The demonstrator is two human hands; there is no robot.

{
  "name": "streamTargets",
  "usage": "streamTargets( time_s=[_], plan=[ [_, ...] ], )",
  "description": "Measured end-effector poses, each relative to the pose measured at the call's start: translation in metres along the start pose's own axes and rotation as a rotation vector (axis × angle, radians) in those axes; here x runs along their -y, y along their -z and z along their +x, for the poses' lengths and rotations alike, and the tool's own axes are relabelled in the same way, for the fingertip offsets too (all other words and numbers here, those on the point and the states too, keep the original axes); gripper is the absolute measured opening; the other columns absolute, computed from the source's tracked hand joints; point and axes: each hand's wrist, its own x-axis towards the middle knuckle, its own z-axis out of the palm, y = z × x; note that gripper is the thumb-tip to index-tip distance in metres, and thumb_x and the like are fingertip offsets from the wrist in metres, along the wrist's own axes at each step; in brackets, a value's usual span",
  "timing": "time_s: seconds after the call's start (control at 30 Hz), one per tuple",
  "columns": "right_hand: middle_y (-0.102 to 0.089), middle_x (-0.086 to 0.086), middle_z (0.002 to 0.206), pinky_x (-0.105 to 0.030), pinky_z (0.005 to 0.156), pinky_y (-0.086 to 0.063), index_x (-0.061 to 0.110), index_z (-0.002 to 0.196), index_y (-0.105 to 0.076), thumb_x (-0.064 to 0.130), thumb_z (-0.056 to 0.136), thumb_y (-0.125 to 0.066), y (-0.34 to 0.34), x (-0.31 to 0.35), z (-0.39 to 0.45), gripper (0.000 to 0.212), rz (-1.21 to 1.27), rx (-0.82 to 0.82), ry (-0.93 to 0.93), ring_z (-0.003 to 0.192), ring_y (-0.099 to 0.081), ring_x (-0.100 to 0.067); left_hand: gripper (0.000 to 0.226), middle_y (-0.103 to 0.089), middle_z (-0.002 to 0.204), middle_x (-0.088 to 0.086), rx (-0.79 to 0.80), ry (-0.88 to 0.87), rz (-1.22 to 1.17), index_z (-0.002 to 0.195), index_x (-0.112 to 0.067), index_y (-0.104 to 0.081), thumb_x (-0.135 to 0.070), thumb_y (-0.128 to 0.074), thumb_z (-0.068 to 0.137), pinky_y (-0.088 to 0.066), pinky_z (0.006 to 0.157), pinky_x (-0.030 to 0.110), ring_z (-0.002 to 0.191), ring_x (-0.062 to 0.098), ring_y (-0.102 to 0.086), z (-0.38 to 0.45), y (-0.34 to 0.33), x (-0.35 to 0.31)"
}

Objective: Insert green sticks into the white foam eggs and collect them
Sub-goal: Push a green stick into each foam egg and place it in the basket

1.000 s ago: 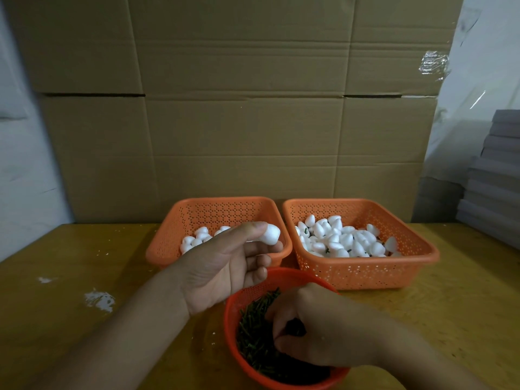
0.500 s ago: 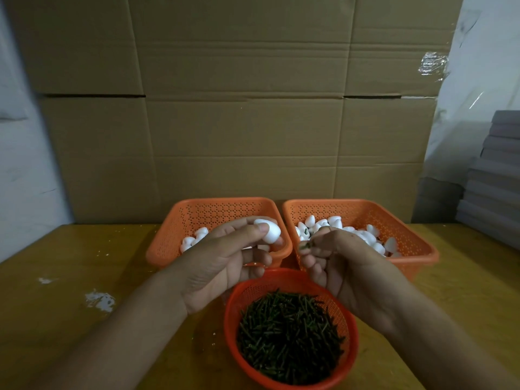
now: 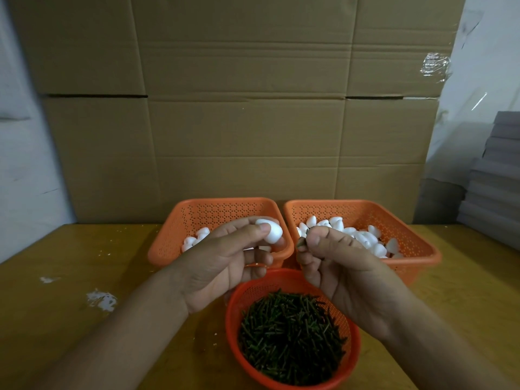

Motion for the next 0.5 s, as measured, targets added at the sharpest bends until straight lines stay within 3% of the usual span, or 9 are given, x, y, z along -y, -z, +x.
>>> streamTargets(
  time_s=[0.2,0.37,0.5],
  plan=[
    [-0.071,-0.01,0.076,-0.017,0.06,-0.057,0.01,0.077,-0.079,0.011,0.061,-0.077,-0.0004,-0.0005,-0.003,0.016,-0.108,0.006,0.056,0.064,-0.068,-0.011,0.026,-0.07,0.111,0.008,-0.001,-0.007,0.008,0.11,-0.018,-0.07,-0.031,-0.067,0.087,-0.053,0.067,0.025,0.078,0.011,-0.063,-0.0006,-0.0009,-0.0006],
    [-0.075,-0.015,0.082,-0.018,0.057,-0.058,0.007,0.083,-0.081,0.007,0.072,-0.067,-0.0014,0.0022,-0.0032,0.017,-0.107,0.009,0.051,0.064,-0.071,-0.013,0.051,-0.071,0.111,0.008,0.011,0.012,-0.007,0.129,0.0,-0.058,-0.034,-0.065,0.09,-0.054,0.069,0.025,0.081,0.014,-0.066,-0.0002,0.0013,-0.0016],
    [-0.072,-0.011,0.078,-0.017,0.053,-0.056,0.007,0.081,-0.08,0.008,0.077,-0.063,-0.0015,0.0072,-0.0019,0.017,0.028,-0.023,0.042,0.062,-0.069,-0.011,0.055,-0.073,0.106,0.008,0.023,0.068,-0.097,0.123,-0.005,-0.062,-0.043,-0.068,0.084,-0.054,0.065,0.025,0.074,0.012,-0.066,0.0013,-0.0001,-0.0019]
  ],
)
